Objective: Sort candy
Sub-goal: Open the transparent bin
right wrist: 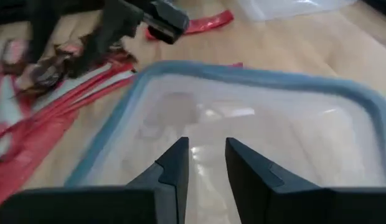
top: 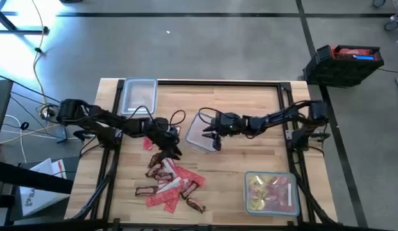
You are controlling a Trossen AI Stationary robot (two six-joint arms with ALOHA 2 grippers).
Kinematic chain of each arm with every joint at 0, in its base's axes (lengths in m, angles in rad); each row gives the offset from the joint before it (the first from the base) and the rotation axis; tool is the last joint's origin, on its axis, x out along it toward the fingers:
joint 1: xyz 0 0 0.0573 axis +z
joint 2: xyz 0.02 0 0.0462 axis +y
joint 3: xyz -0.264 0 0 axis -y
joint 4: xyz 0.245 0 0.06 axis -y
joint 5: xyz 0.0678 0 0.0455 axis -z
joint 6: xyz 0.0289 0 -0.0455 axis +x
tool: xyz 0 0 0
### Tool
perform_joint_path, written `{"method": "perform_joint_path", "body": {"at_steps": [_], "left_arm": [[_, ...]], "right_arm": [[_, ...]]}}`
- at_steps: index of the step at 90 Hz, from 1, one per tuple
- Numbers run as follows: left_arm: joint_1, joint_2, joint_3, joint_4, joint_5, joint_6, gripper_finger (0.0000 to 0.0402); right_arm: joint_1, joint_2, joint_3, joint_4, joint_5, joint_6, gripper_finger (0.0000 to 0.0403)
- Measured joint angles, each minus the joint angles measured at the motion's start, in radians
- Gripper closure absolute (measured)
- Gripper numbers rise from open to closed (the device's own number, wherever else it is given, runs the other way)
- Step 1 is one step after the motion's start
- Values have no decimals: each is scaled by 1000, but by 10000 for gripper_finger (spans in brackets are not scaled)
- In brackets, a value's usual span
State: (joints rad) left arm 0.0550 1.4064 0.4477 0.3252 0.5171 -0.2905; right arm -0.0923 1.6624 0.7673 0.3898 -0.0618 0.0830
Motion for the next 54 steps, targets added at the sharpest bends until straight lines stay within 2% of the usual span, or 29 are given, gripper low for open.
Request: {"method": "perform_joint_path", "body": {"at_steps": [6,17,23,28,38,54], "left_arm": [[0,-23,0,-35,-128,75,275],[1,-23,0,-31,-458,150,275],[5,-3,0,-12,-558,170,275],[9,19,0,-10,-564,180,275],[11,78,0,56,-507,168,275],[9,178,0,275,-365,164,275]], "right_arm": [[6,-66,3,-77,-1,6,327],[27,-144,2,-240,-2,27,327],[42,-166,2,-285,-2,58,327],[54,-165,2,-307,-2,81,327],[74,-138,2,-326,7,122,327],[67,-86,4,-323,81,133,327]]}}
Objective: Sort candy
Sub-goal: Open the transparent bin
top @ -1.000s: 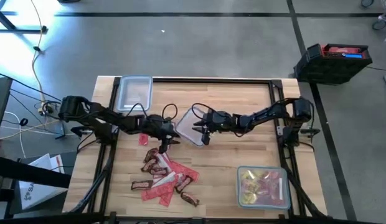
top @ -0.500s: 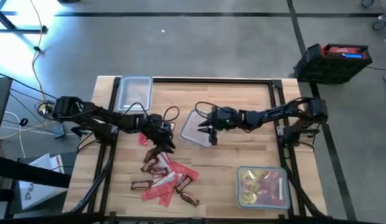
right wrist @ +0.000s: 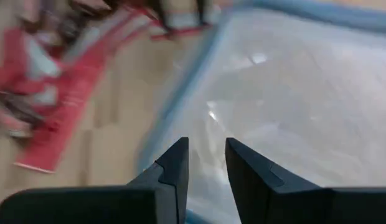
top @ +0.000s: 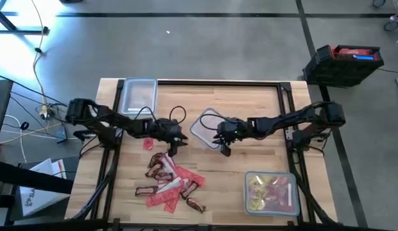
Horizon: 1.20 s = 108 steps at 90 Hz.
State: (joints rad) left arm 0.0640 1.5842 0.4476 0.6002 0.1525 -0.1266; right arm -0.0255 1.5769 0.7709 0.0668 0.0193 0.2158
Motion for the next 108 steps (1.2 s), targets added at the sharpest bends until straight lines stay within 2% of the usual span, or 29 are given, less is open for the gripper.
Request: {"method": "perform_joint_path", "body": {"at_steps": [7,24,31,37,45,52,68,79,84,91,108], "left_arm": [[-2,34,20,57,65,0,275],[-36,89,112,26,174,8,275],[-54,89,150,-46,195,28,275],[-58,66,179,-195,190,39,275],[-56,15,207,-407,107,56,275],[-56,-33,206,-495,-25,58,275],[-55,-79,164,-483,-323,60,275],[-55,-67,153,-489,-440,46,275],[-55,-58,153,-482,-432,43,275],[-55,-46,153,-432,-352,55,275],[-70,7,155,-173,-169,86,275]], "right_arm": [[-20,11,2,7,17,-19,327],[-69,3,0,3,100,-88,327],[-83,1,0,7,109,-109,327],[-88,-1,0,5,81,-118,327],[-72,-1,0,7,18,-119,327],[-48,-1,0,2,-23,-119,327],[18,-2,0,-13,-185,-106,327],[64,-24,0,-45,-240,-57,327],[81,-39,-1,-80,-231,-38,327],[92,-63,0,-114,-187,-26,327],[82,-68,-1,-136,-183,-14,327]]}}
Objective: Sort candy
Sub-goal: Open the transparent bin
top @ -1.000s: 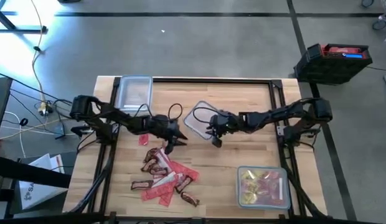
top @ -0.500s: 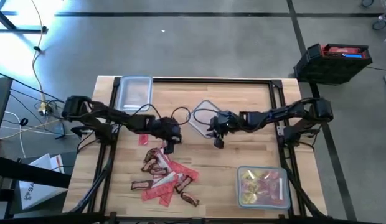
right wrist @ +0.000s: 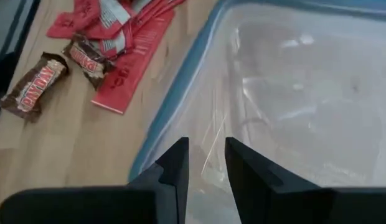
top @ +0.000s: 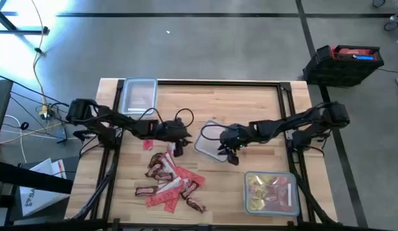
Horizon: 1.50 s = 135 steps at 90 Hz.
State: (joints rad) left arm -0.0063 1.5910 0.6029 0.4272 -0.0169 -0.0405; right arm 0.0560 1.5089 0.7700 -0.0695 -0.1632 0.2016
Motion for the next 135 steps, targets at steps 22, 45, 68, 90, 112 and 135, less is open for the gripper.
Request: {"method": "perform_joint_path", "body": {"at_steps": [22,45,68,90,112,135], "left_arm": [[-30,63,55,41,200,1,275],[-37,45,92,-63,147,27,275],[-3,116,90,-8,-68,-22,275],[3,221,118,172,110,2,275],[-1,90,146,-230,122,27,275],[-24,-69,86,-334,-80,-21,275]], "right_arm": [[-51,0,0,-2,205,-25,327],[-90,0,0,-5,336,-23,327],[-110,39,1,30,511,136,327],[-140,176,5,301,482,94,327],[-148,154,-1,353,440,23,327],[-103,28,0,340,479,25,327]]}}
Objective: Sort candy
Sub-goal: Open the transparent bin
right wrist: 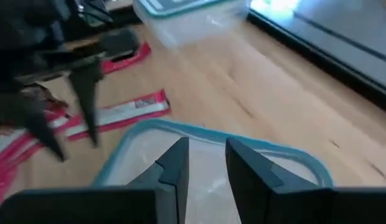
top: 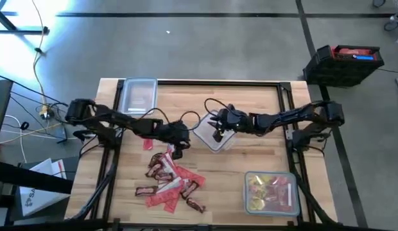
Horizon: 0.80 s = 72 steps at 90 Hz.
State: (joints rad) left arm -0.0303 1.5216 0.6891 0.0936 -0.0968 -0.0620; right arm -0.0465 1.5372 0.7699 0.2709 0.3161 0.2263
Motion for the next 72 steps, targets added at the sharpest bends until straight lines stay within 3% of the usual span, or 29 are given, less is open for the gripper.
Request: {"method": "perform_joint_path", "body": {"at_steps": [16,42,72], "left_arm": [[52,44,-90,217,119,1,275],[96,238,-127,560,160,-27,275],[96,277,-128,618,108,-41,275]], "right_arm": [[62,6,1,-79,107,51,327],[108,122,1,0,218,168,327],[99,242,6,46,247,192,327]]}}
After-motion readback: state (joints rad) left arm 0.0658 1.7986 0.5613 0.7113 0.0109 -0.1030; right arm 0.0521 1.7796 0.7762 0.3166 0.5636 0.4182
